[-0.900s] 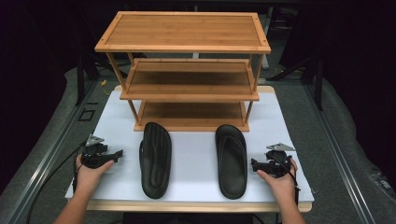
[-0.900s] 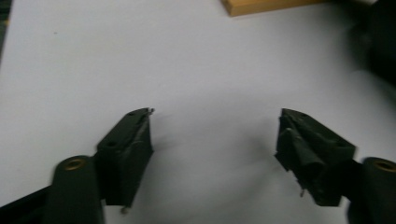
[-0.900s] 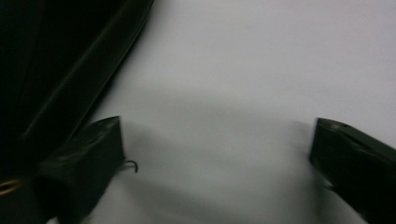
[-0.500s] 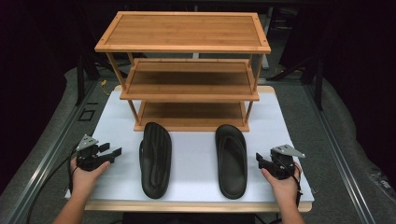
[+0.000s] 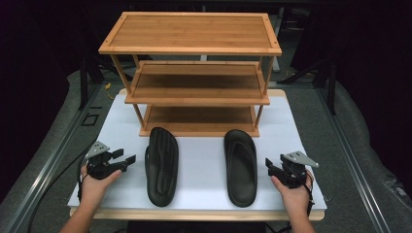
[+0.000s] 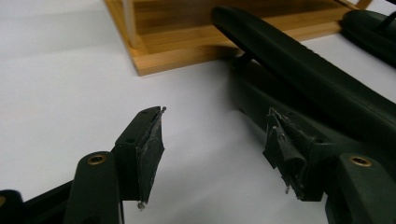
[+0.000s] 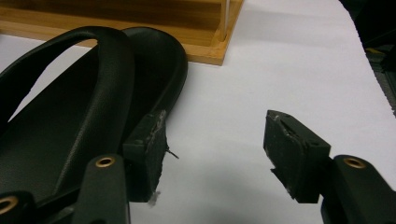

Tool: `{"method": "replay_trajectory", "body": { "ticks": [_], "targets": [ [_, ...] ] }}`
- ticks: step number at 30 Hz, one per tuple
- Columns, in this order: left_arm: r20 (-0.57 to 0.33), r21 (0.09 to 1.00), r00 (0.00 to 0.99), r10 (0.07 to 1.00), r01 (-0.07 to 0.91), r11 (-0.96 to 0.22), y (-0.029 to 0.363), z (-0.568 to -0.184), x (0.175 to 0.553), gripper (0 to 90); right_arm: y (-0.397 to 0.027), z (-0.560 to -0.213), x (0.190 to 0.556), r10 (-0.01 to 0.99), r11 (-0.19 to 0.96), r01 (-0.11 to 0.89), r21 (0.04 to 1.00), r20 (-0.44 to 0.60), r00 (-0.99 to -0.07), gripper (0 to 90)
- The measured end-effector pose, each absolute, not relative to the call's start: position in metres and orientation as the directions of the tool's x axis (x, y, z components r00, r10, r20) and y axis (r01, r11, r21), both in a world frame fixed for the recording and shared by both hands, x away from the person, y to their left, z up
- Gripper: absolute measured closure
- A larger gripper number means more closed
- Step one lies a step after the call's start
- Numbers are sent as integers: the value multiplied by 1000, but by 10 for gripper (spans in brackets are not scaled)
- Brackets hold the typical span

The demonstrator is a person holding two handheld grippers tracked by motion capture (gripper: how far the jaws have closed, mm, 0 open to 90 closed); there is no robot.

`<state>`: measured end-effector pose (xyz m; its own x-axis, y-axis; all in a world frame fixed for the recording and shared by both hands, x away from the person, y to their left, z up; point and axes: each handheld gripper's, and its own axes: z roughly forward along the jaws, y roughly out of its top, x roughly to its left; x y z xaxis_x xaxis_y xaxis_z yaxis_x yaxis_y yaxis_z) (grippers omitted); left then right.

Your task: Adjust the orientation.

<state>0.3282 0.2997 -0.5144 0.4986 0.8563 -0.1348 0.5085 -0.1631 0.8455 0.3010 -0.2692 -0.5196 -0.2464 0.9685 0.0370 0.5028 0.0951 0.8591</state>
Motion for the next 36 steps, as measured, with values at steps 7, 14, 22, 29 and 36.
{"method": "replay_trajectory", "body": {
  "ticks": [7,14,22,29,36],
  "targets": [
    [-132,847,544,828,496,-191,283,-513,326,358,-270,-519,300,967,92,520,849,49,-252,415],
    [-132,846,568,812,492,-207,274,-514,326,334,-269,-521,302,965,93,522,848,52,-257,409],
    [-155,847,570,807,497,-188,270,-512,325,346,-270,-522,302,965,76,530,844,71,-251,410],
    [-183,854,589,787,492,-169,257,-503,328,334,-272,-523,303,967,47,540,840,97,-234,410],
    [-180,863,612,770,475,-175,237,-491,332,326,-274,-526,305,965,25,552,833,123,-230,410]
  ]
}}
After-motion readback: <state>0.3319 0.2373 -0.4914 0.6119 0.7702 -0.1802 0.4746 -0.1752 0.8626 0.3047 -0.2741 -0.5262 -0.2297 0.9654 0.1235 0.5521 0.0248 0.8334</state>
